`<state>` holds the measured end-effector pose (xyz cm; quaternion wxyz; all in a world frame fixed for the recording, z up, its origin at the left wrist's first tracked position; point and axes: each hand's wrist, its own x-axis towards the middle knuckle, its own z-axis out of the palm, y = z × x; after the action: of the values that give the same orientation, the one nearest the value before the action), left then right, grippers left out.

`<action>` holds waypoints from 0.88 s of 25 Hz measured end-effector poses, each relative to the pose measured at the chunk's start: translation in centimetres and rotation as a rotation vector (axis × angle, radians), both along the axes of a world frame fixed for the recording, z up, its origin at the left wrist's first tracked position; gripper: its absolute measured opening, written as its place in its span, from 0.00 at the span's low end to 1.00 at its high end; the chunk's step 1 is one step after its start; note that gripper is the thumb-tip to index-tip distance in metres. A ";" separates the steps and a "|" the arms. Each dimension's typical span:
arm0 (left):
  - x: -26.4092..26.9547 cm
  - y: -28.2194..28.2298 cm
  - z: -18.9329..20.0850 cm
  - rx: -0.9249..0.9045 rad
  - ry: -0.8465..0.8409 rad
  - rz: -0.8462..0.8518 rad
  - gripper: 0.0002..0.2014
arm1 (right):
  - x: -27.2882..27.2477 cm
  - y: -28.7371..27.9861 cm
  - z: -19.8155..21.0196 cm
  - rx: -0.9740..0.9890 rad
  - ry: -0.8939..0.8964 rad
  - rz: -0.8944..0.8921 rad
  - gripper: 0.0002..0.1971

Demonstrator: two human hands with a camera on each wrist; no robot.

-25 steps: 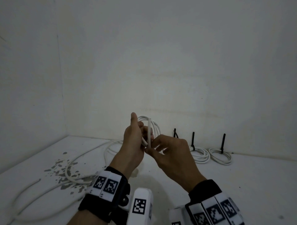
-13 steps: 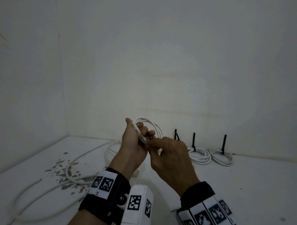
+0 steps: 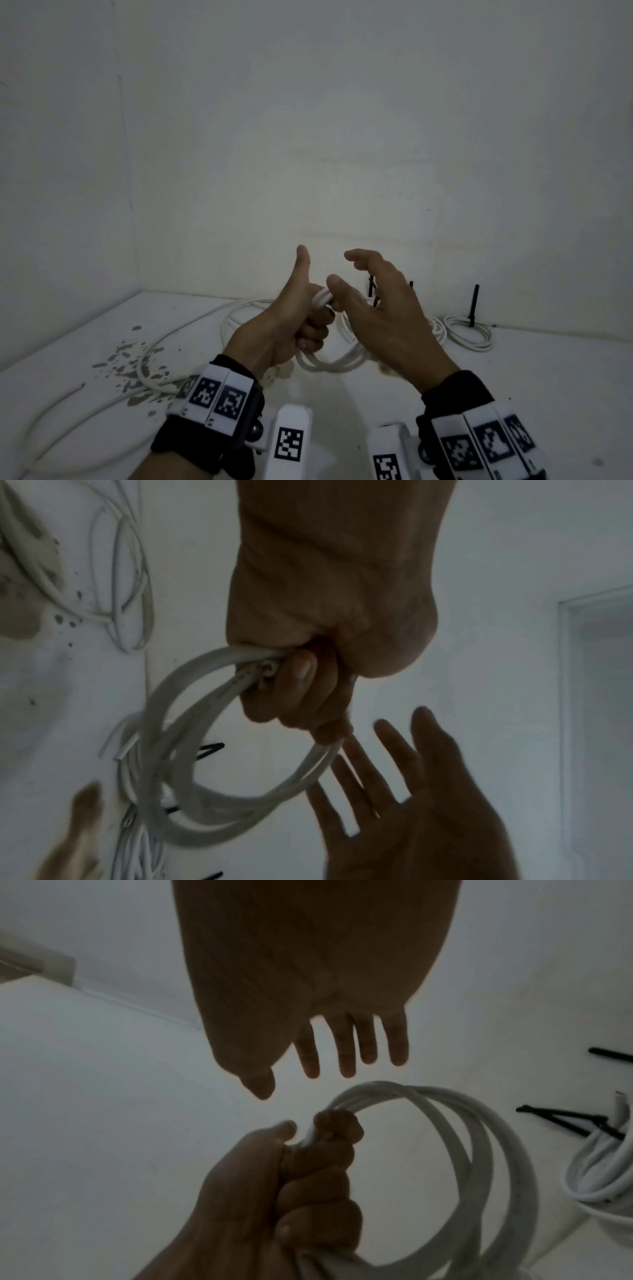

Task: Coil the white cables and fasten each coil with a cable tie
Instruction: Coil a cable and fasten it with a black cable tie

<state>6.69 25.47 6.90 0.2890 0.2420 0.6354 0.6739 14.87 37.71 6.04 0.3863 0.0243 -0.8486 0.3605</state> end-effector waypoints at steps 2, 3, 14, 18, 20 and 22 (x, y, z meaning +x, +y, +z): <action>0.4 0.4 -0.1 -0.080 0.005 -0.058 0.40 | -0.3 0.2 -0.6 0.030 -0.103 0.120 0.11; 0.4 0.8 -0.2 -0.092 -0.008 -0.066 0.41 | -0.4 0.6 -1.0 0.036 -0.095 0.139 0.08; -0.7 1.3 -0.8 -0.069 -0.132 -0.086 0.42 | -1.4 2.1 -2.9 0.217 0.006 0.043 0.04; -1.4 0.3 -0.1 -0.008 -0.125 -0.145 0.35 | -1.5 1.2 -2.8 0.267 0.168 0.036 0.06; -1.2 0.1 0.0 -0.019 -0.066 -0.140 0.27 | -1.4 0.9 -2.5 0.233 0.204 0.053 0.06; -0.9 0.2 0.1 -0.015 -0.024 -0.125 0.23 | -1.4 1.1 -2.5 0.183 0.188 0.074 0.07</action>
<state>5.76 25.69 6.99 0.3402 0.2709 0.6206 0.6525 13.48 38.77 3.53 0.4470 0.1244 -0.8364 0.2918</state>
